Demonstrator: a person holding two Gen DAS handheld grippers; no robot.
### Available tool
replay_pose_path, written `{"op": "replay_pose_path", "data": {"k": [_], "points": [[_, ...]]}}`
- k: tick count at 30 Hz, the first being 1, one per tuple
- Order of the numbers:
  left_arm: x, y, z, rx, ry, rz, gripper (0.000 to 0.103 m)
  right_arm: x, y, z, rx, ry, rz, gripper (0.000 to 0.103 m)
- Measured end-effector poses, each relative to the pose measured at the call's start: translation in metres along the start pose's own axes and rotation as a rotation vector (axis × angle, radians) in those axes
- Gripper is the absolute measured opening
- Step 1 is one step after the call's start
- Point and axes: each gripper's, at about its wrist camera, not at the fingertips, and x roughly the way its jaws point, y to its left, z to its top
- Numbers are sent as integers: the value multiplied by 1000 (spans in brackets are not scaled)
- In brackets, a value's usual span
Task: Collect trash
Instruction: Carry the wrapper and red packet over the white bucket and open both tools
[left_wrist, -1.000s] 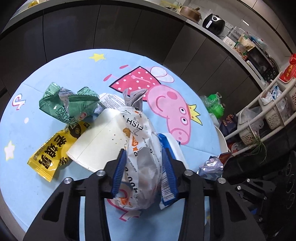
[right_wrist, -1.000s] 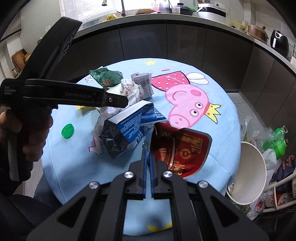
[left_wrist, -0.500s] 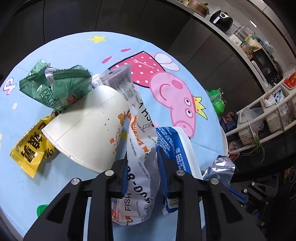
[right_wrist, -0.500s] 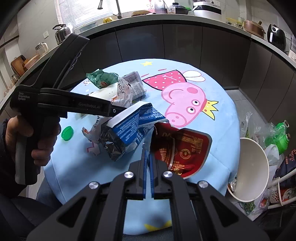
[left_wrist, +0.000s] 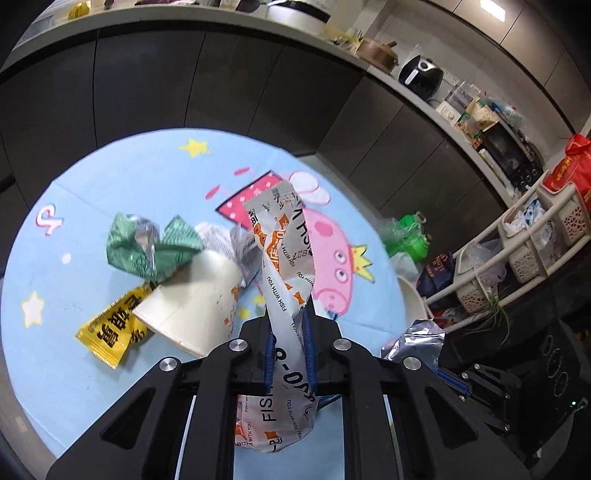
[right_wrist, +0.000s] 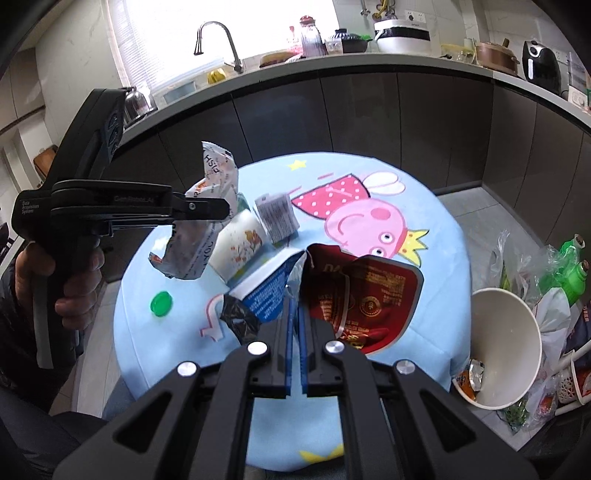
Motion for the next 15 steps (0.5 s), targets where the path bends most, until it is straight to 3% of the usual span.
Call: {"op": "replay_pose_path", "data": {"k": [9,15], "points": [[-29,-54,17,108,-63,-76,12,-36,-23,12,24,-97,-55,5],[-20,-98,25,190,-52,-129,12,-53,-51,8,73,-129,-111,5]]}}
